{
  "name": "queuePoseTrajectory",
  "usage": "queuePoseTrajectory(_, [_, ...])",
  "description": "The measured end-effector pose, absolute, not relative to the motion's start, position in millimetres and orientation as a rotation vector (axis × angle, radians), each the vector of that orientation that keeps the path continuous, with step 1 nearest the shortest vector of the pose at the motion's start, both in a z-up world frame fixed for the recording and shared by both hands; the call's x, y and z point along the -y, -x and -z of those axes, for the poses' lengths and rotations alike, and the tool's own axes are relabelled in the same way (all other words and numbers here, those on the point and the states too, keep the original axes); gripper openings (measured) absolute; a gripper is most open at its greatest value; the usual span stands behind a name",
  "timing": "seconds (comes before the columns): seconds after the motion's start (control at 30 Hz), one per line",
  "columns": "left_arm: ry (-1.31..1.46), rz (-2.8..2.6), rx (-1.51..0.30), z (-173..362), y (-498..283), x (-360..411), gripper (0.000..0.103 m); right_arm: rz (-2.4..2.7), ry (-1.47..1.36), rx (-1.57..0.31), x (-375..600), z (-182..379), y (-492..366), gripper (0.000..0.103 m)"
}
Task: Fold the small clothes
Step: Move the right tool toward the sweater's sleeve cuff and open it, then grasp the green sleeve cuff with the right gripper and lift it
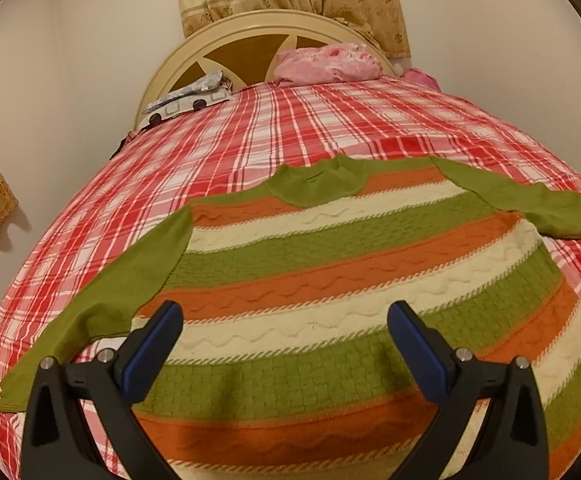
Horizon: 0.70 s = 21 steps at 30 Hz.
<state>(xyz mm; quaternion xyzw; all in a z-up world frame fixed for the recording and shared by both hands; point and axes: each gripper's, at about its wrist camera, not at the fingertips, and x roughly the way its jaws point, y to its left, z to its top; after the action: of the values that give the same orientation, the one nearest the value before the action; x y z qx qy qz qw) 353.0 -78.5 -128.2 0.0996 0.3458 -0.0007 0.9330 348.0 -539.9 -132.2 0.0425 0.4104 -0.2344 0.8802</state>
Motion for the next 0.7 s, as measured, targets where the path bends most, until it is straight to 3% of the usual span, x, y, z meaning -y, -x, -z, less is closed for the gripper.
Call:
queuePoseTrajectory(0.13, [-0.198, -0.006, -0.715, 135, -357, 76, 0.103, 0.551, -0.144, -0.843, 582, 134, -357, 0.096])
queuePoseTrajectory(0.2, [-0.191, -0.013, -0.723, 138, -360, 73, 0.103, 0.543, -0.176, -0.859, 599, 138, -363, 0.078])
queuePoseTrajectory(0.43, [-0.181, -0.026, -0.748, 148, -366, 71, 0.103, 0.542, -0.283, -0.861, 639, 149, -374, 0.076])
queuePoseTrajectory(0.5, [-0.183, -0.024, -0.755, 151, -366, 71, 0.103, 0.511, -0.319, -0.876, 643, 153, -377, 0.057])
queuePoseTrajectory(0.63, [-0.180, -0.015, -0.766, 155, -365, 74, 0.103, 0.459, -0.331, -0.877, 640, 155, -379, 0.034])
queuePoseTrajectory(0.7, [-0.181, -0.010, -0.767, 155, -364, 76, 0.103, 0.440, -0.333, -0.875, 639, 155, -380, 0.018])
